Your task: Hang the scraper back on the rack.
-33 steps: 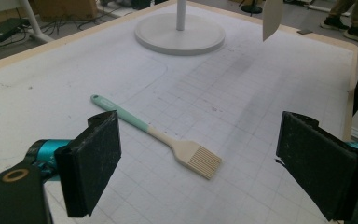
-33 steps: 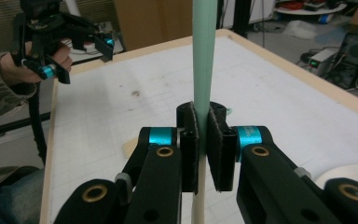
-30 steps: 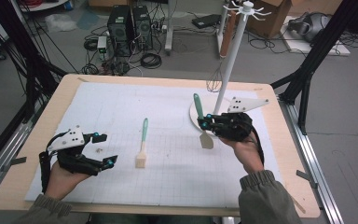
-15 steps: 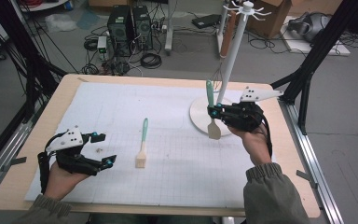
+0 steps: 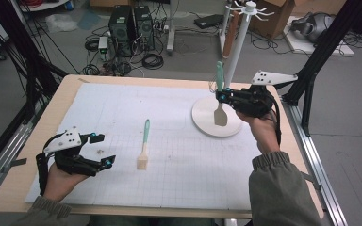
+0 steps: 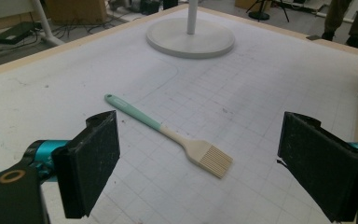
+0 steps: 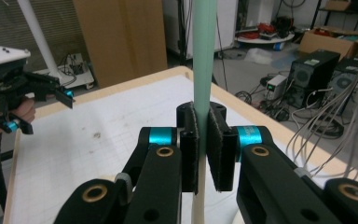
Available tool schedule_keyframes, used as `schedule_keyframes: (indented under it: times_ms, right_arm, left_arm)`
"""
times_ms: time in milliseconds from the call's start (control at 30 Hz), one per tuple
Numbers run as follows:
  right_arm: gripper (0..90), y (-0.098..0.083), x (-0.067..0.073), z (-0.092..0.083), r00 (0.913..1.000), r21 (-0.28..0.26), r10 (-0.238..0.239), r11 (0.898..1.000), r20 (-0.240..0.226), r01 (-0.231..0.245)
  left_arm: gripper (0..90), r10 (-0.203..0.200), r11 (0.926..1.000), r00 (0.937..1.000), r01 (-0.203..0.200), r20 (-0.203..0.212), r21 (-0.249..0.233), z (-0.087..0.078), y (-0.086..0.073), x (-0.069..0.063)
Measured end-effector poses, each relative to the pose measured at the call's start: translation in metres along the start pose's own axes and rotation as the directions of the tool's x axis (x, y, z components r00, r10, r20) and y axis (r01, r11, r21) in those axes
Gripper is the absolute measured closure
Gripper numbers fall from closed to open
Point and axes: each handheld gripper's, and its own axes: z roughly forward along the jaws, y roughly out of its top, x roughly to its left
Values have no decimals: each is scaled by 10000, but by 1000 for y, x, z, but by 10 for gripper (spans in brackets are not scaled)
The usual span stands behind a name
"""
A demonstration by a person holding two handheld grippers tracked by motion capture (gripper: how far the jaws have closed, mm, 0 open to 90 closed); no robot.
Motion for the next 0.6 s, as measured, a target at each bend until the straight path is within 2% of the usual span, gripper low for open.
schedule_keyframes:
  times_ms: [600]
  right_arm:
    - [845,28,-17,-15,9983,-362,-22,9993,577,43]
  left_arm:
    - [131,21,10000,10000,-21,35,-66,-2,0,-1]
